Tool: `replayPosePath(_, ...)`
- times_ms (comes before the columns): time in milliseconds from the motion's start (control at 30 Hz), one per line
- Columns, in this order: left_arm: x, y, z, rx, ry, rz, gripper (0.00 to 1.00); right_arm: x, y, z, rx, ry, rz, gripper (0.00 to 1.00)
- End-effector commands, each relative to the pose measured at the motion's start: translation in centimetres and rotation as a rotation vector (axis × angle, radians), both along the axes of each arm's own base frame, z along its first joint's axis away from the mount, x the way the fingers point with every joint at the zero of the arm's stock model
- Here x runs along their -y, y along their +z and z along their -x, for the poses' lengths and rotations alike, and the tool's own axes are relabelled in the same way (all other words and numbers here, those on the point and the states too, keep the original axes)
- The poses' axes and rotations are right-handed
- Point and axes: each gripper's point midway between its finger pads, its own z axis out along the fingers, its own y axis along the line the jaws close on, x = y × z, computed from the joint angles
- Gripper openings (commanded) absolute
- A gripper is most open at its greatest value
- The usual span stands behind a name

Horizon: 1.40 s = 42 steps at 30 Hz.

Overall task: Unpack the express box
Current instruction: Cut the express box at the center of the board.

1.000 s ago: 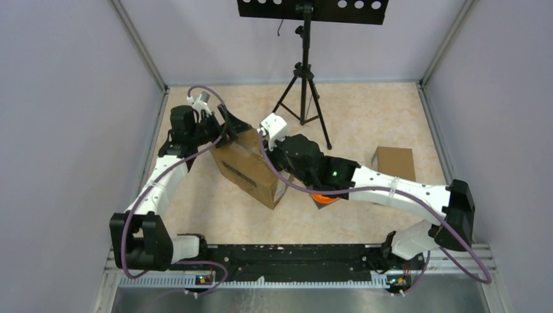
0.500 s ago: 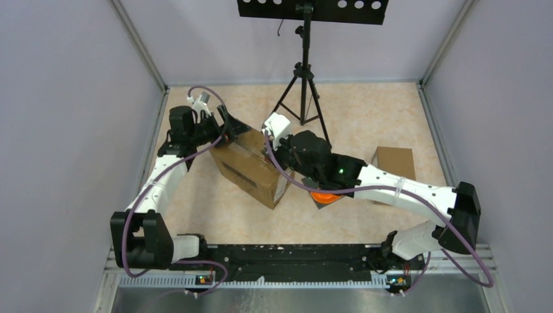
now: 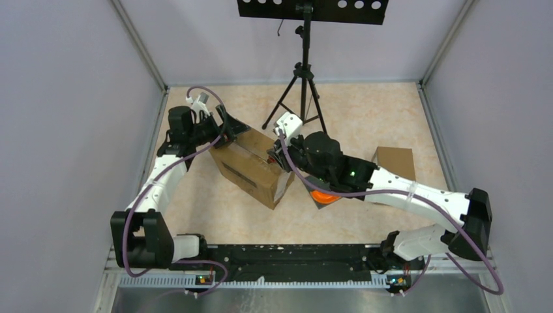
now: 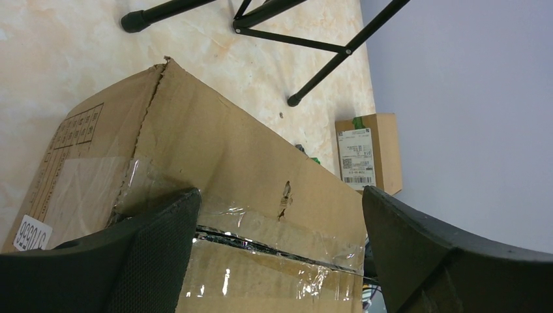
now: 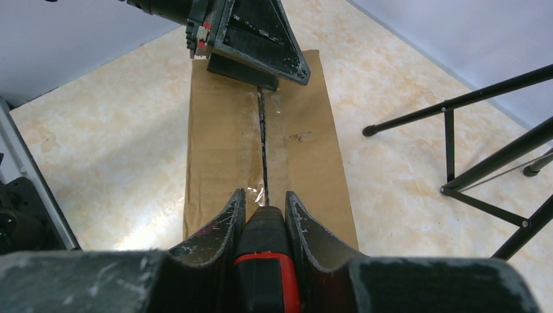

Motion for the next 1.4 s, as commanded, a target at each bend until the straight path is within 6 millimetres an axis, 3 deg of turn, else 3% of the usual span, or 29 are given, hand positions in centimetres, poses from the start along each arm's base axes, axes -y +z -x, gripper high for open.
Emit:
replayPosePath(0,-4.5,-7.3,-0.2,-0.188,0.177,-0.147,0.98,2.8,-0.9,0.9,-0.03,-0.011,0.076,0.0)
replayPosePath(200,-4.4,-7.2,-0.1,-0.188,0.177,-0.139,0.98,2.7,-2.5,1.1,-0.072,-0.013,0.084,0.0)
replayPosePath(533,-5.2,-7.5,-0.2,-0.202,0.21,-0.148,0.98,4.1,-2.8,0.9,-0.065,-0.049,0.115,0.0)
replayPosePath(733,-5.5,-7.6,-0.3,-0.203,0.211,-0.145,0.98,4.6,-1.8,1.0,-0.046,-0.053,0.1,0.0)
replayPosePath(1000,-4.9,-7.4,-0.3,-0.193,0.173,-0.128,0.98,3.6,0.2,0.7,-0.021,-0.044,0.045,0.0)
replayPosePath(1267,-4.6,-7.3,-0.1,-0.194,0.157,-0.113,0.98,2.5,4.4,-0.5,0.087,-0.053,-0.067,0.0)
replayPosePath(1367,-4.6,-7.3,-0.1,-0.193,0.156,-0.112,0.98,2.1,4.7,-0.7,0.108,-0.052,-0.089,0.0)
